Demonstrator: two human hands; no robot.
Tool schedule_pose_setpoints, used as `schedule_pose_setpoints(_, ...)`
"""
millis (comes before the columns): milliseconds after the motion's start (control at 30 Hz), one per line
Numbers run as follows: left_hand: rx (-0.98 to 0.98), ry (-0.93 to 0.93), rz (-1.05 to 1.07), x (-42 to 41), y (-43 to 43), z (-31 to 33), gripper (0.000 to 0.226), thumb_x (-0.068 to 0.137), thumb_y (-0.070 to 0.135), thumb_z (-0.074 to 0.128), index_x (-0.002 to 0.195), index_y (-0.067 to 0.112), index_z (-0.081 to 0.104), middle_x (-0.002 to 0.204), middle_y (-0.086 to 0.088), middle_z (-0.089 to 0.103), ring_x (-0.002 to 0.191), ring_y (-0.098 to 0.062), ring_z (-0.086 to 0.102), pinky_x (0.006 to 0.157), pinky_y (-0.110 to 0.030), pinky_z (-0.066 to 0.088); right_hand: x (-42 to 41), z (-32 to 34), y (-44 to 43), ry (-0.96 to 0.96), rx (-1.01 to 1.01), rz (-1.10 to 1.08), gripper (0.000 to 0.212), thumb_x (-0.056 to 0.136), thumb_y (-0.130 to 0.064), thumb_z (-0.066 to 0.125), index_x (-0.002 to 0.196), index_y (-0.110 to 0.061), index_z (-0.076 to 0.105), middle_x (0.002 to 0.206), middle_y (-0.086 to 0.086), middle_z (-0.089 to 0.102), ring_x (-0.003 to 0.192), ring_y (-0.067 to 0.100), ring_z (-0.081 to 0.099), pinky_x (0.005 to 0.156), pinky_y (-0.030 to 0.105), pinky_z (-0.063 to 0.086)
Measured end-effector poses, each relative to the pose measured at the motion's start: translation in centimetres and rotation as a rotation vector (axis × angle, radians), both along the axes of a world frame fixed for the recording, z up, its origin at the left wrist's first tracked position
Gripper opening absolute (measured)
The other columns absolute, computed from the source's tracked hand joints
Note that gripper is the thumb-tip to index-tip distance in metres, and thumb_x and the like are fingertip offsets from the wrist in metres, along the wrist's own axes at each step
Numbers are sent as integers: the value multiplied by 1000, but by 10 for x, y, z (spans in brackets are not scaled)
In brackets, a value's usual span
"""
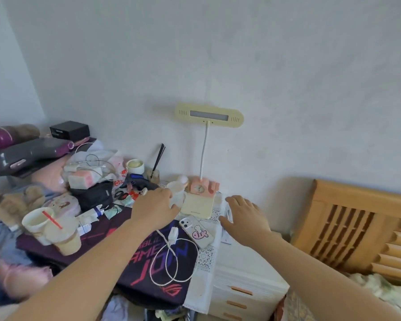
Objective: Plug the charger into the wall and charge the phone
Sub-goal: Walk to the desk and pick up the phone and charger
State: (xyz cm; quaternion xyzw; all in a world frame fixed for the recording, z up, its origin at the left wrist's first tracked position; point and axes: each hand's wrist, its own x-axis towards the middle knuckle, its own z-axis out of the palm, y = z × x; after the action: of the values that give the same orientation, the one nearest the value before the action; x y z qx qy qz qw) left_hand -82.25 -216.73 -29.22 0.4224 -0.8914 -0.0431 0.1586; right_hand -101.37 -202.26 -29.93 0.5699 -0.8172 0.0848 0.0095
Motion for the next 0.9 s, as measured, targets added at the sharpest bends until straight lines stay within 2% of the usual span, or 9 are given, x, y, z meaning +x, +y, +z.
schedule_pose_setpoints(167, 122, -66, 194, -26, -30, -44, 38, 84, 39, 50, 112, 15, 58, 111, -7, 67, 106, -30, 60, 81, -39, 48, -34, -43, -61, -59, 50, 136, 56, 94, -46, 41, 140, -14, 36, 145, 3, 43, 131, 25, 40, 109, 39, 30)
schedule_pose_setpoints(500, 408, -72, 531, -60, -60, -139, 31, 85, 39, 49, 102, 15, 58, 107, -5, 65, 98, -28, 61, 83, -38, 48, -81, -157, -137, -134, 232, 314, 53, 92, -48, 38, 134, -15, 39, 137, 3, 48, 125, 26, 44, 105, 38, 34)
schedule_pose_setpoints(667, 540, -87, 658, -70, -67, -187, 42, 79, 45, 56, 111, 18, 57, 116, -4, 62, 106, -29, 60, 86, -38, 47, -84, -209, -156, -210, 310, 311, 54, 93, -46, 39, 136, -13, 38, 144, 8, 43, 131, 28, 38, 108, 40, 31)
schedule_pose_setpoints(767, 617, -9, 745, -73, -74, -209, 52, 74, 53, 60, 111, 16, 57, 116, -5, 62, 106, -28, 59, 88, -40, 48, -83, -233, -166, -233, 330, 305, 58, 92, -48, 38, 139, -14, 34, 149, 8, 38, 136, 28, 33, 111, 39, 28)
schedule_pose_setpoints(900, 582, 33, 812, -82, -80, -231, 67, 70, 63, 61, 118, 18, 53, 120, -3, 60, 111, -27, 58, 89, -40, 47, -81, -257, -179, -245, 303, 248, 66, 91, -53, 37, 145, -16, 26, 155, 6, 29, 141, 25, 24, 113, 39, 25)
